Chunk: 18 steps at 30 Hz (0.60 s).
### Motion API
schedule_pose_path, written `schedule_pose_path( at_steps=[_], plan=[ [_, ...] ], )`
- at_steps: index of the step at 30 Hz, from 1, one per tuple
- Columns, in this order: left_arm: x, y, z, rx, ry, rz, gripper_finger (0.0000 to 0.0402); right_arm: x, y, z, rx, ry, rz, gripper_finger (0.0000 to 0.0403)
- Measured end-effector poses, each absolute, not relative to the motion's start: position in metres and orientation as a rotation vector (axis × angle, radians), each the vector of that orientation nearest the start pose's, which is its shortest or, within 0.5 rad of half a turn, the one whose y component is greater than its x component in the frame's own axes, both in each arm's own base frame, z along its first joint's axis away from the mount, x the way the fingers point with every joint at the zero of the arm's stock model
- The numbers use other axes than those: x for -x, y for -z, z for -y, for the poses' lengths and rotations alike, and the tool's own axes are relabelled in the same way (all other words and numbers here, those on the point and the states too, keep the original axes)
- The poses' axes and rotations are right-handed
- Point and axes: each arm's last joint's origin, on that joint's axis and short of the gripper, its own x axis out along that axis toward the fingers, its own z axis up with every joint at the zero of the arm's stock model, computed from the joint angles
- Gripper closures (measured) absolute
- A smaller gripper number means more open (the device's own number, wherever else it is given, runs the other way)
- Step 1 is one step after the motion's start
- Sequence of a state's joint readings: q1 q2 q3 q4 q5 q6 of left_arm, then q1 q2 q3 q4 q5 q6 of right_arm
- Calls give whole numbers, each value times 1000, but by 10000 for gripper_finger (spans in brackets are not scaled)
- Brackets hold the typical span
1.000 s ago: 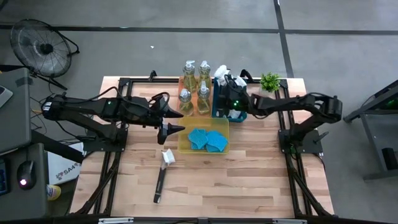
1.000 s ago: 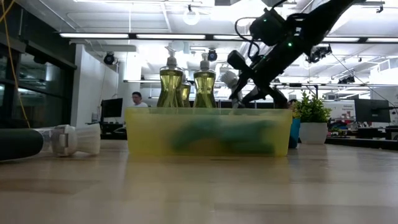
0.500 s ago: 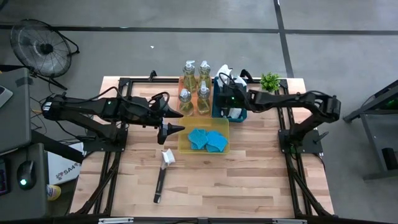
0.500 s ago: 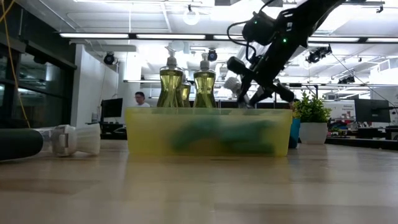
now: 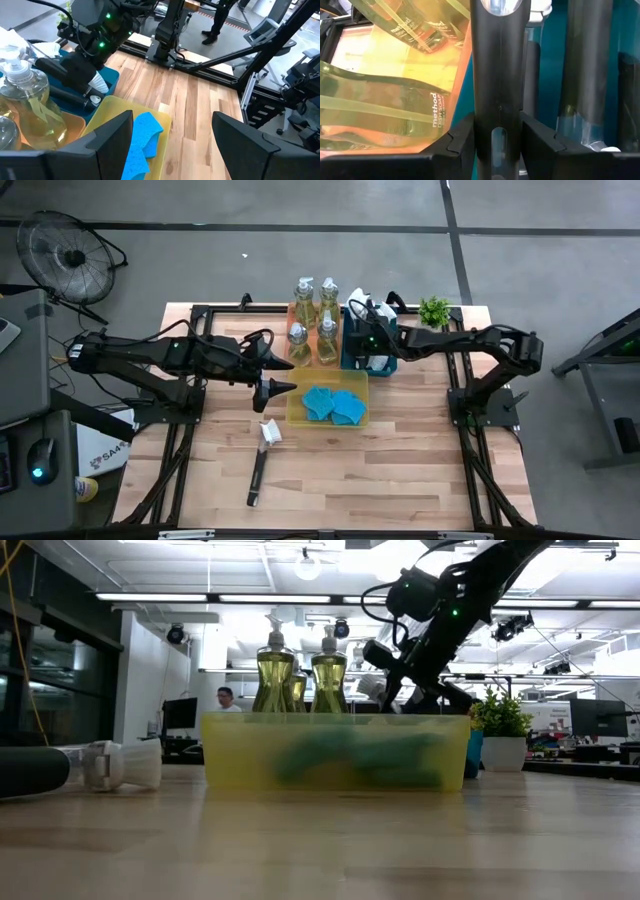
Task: Pick & Place Kitchen Sink Supplies
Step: Put the dish brush into the blue bin
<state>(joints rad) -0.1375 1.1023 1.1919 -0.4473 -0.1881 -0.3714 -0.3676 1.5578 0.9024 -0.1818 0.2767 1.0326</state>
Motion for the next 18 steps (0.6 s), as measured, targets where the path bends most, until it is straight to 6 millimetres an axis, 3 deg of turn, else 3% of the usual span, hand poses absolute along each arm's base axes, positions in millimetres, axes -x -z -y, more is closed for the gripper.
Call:
schedule_pose_path(
  at_steps=[5, 18],
  plan=[
    [-228, -387, 26, 310, -114, -339, 134, -288, -194, 119, -991, 974, -469, 269],
    [-228, -387, 26, 310, -114, -338, 134, -288, -195, 117, -992, 925, -508, 161]
  ],
)
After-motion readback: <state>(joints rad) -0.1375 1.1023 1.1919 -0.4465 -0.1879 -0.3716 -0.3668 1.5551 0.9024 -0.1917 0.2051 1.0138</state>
